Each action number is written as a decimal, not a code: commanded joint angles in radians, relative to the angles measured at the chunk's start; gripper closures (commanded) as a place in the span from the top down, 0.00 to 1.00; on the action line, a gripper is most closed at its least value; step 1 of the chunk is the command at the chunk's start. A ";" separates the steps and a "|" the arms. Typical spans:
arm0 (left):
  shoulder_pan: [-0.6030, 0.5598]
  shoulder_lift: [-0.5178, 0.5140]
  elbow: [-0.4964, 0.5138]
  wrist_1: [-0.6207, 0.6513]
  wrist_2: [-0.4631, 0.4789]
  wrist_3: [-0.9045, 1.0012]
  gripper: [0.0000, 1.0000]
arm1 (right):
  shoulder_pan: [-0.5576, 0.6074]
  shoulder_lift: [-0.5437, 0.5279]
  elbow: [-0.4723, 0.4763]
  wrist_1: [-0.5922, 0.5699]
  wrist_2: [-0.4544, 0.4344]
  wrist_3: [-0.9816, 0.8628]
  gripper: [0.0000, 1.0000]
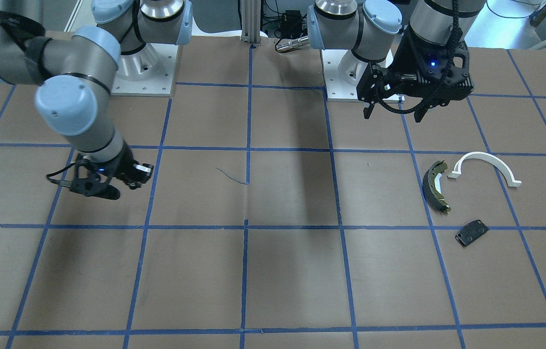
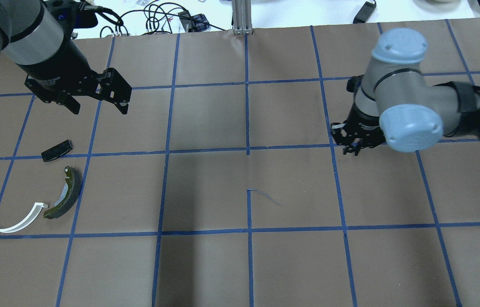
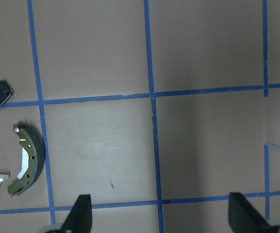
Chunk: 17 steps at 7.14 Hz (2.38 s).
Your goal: Place bearing gear from tray to pile
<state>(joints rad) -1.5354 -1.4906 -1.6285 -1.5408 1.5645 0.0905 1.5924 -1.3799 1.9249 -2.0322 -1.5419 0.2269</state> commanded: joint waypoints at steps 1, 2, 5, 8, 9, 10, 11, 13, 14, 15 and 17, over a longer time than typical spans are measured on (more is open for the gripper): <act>0.000 0.010 -0.017 0.005 -0.001 0.000 1.00 | 0.182 0.105 -0.003 -0.197 0.106 0.247 0.00; 0.000 0.009 -0.017 0.005 -0.004 -0.002 1.00 | 0.223 0.152 -0.003 -0.301 0.184 0.326 0.00; 0.008 0.009 -0.017 -0.001 -0.017 -0.002 1.00 | 0.294 0.212 -0.058 -0.347 0.221 0.498 0.00; 0.006 0.015 -0.016 0.001 -0.001 -0.002 1.00 | 0.331 0.256 -0.104 -0.333 0.186 0.513 1.00; 0.009 0.012 -0.014 0.001 -0.015 -0.002 1.00 | 0.330 0.253 -0.101 -0.320 0.160 0.508 1.00; 0.008 0.012 -0.014 0.001 -0.017 -0.002 1.00 | 0.330 0.251 -0.109 -0.300 0.136 0.503 1.00; 0.003 -0.006 -0.010 0.002 -0.024 -0.014 1.00 | 0.311 0.239 -0.115 -0.274 0.126 0.446 1.00; -0.040 -0.048 -0.002 0.081 -0.207 -0.188 1.00 | 0.215 0.144 -0.107 -0.156 0.017 0.228 1.00; -0.099 -0.077 -0.010 0.103 -0.204 -0.198 1.00 | 0.130 0.086 -0.106 -0.070 0.014 0.072 1.00; -0.158 -0.144 -0.013 0.152 -0.198 -0.218 1.00 | 0.033 0.043 -0.104 0.011 0.000 -0.090 1.00; -0.263 -0.299 -0.011 0.319 -0.117 -0.302 1.00 | -0.133 -0.007 -0.101 0.056 -0.136 -0.435 1.00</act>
<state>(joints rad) -1.7339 -1.6973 -1.6403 -1.3084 1.4065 -0.1567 1.5592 -1.3566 1.8220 -2.0070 -1.6087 -0.0002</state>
